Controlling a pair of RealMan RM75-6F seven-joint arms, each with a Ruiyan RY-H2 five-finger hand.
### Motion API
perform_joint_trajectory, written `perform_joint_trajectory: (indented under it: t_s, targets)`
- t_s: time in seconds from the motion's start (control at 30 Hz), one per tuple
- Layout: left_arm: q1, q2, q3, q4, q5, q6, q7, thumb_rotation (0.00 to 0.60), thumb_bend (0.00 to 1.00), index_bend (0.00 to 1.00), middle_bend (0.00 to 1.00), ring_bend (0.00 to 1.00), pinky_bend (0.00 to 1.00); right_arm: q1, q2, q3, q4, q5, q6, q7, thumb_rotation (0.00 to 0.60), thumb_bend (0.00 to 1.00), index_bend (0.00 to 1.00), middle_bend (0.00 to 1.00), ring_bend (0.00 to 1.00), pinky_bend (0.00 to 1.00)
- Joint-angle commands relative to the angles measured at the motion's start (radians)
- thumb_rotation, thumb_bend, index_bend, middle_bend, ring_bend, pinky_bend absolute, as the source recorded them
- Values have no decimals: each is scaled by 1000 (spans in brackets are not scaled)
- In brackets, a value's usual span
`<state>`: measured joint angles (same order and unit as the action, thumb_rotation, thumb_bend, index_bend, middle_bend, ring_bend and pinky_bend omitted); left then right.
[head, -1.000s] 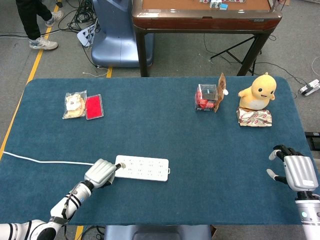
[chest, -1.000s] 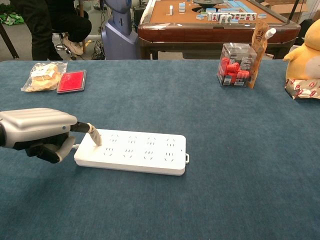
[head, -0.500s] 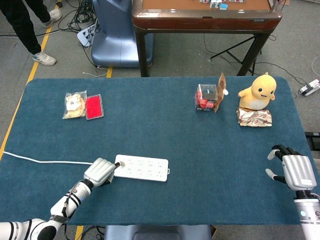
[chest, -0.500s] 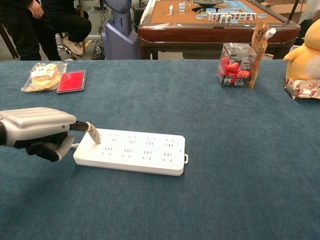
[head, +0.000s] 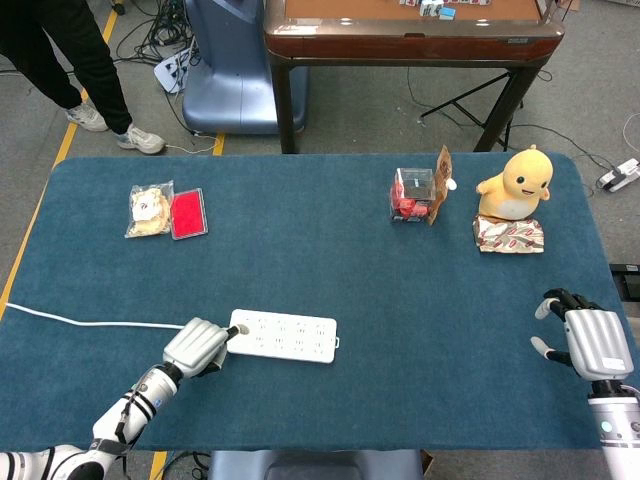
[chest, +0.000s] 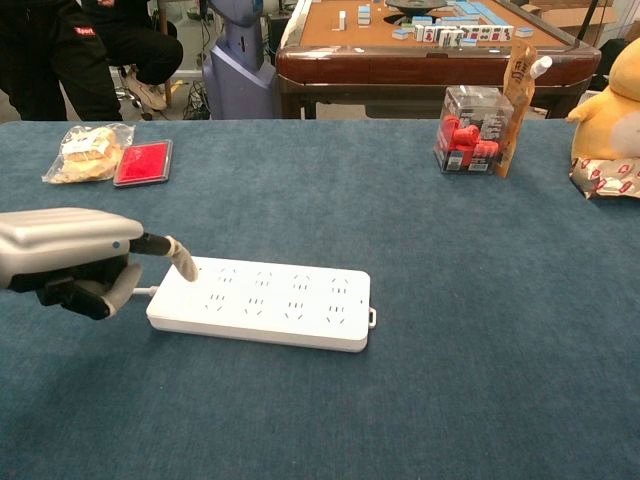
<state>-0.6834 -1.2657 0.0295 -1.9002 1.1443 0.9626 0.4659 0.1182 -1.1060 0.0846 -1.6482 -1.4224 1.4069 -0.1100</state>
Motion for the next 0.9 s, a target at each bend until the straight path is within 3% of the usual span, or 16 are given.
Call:
perform_joint_trajectory:
  t_s: [0.03, 0.17, 0.33, 0.43, 0.5, 0.6, 0.9]
  targets:
    - [34, 47, -3, -48, 53, 54, -40, 600, 875, 270, 1000, 1000, 1000, 0, -1, 0, 1, -1, 0, 2, 600, 129, 487, 329, 336, 492]
    - [92, 103, -2, -81, 111, 149, -92, 600, 748, 234, 995, 990, 1000, 1, -4, -1, 5, -3, 0, 7, 600, 129, 487, 329, 336, 492]
    - [190, 156, -8, -93, 148, 307, -138, 600, 691, 219, 799, 807, 990, 5, -10, -1, 9, -12, 1, 15, 600, 129, 487, 329, 336, 492]
    - [243, 172, -8, -87, 147, 374, -163, 600, 690, 220, 642, 645, 822, 8, -15, 0, 10, -18, 2, 21, 600, 129, 487, 329, 336, 492]
    - [281, 176, -1, -68, 147, 412, -180, 600, 690, 232, 549, 501, 611, 11, -20, 1, 14, -24, 3, 26, 600, 129, 487, 329, 336, 492]
    - [332, 174, 6, -38, 135, 462, -181, 600, 690, 250, 460, 374, 497, 18, -32, 3, 22, -28, -1, 34, 600, 129, 487, 329, 336, 492]
    - [453, 174, 31, 64, 120, 564, -137, 600, 690, 266, 410, 303, 405, 31, -53, 4, 31, -42, -5, 41, 600, 130, 487, 329, 336, 492]
